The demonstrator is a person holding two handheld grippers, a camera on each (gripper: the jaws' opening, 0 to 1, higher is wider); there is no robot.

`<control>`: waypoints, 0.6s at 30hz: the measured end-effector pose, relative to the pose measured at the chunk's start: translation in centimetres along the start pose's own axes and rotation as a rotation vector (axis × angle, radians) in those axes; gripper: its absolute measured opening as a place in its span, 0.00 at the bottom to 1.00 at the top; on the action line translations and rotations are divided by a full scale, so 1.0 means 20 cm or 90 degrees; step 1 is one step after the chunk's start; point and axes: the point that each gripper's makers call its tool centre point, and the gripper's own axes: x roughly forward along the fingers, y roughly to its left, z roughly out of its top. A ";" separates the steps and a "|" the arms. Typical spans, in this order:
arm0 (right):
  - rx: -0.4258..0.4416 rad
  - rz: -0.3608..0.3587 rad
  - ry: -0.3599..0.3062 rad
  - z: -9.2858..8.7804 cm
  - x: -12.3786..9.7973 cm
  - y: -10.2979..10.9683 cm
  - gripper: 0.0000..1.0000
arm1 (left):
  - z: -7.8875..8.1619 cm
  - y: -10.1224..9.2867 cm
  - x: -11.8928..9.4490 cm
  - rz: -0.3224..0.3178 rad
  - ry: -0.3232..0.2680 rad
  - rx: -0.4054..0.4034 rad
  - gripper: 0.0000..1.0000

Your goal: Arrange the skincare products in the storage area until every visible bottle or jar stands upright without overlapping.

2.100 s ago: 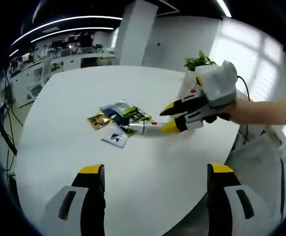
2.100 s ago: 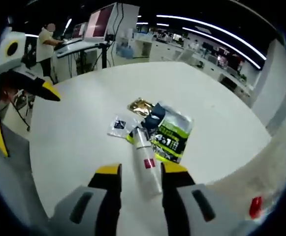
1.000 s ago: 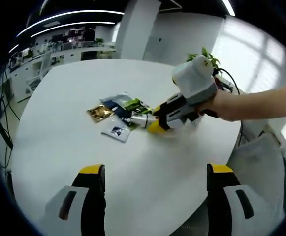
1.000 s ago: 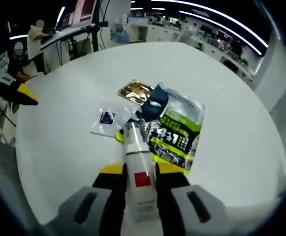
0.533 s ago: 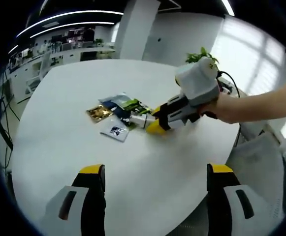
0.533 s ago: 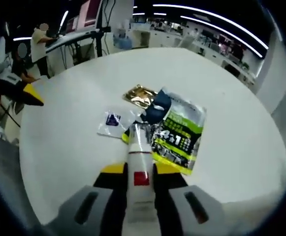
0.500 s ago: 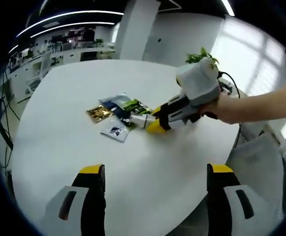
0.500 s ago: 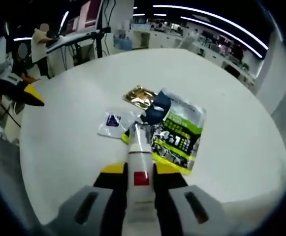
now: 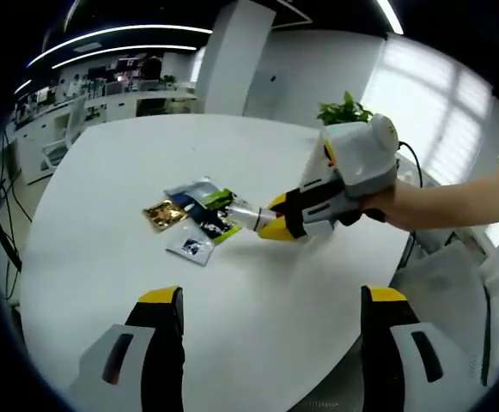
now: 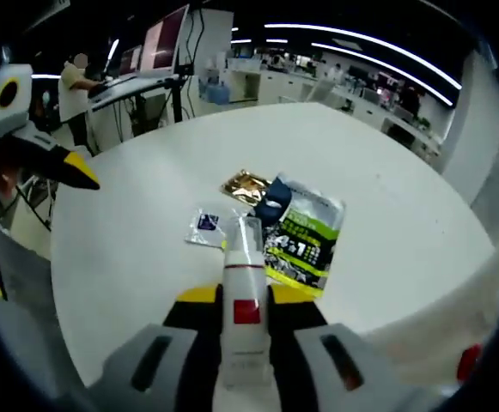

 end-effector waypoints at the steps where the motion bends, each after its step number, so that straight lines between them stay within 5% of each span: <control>1: 0.001 -0.001 -0.004 0.00 -0.02 0.00 0.19 | 0.00 -0.01 0.00 -0.001 0.001 0.003 0.82; 18: 0.023 0.002 -0.103 0.07 -0.28 0.09 0.19 | 0.14 -0.15 -0.03 -0.025 -0.037 -0.014 0.82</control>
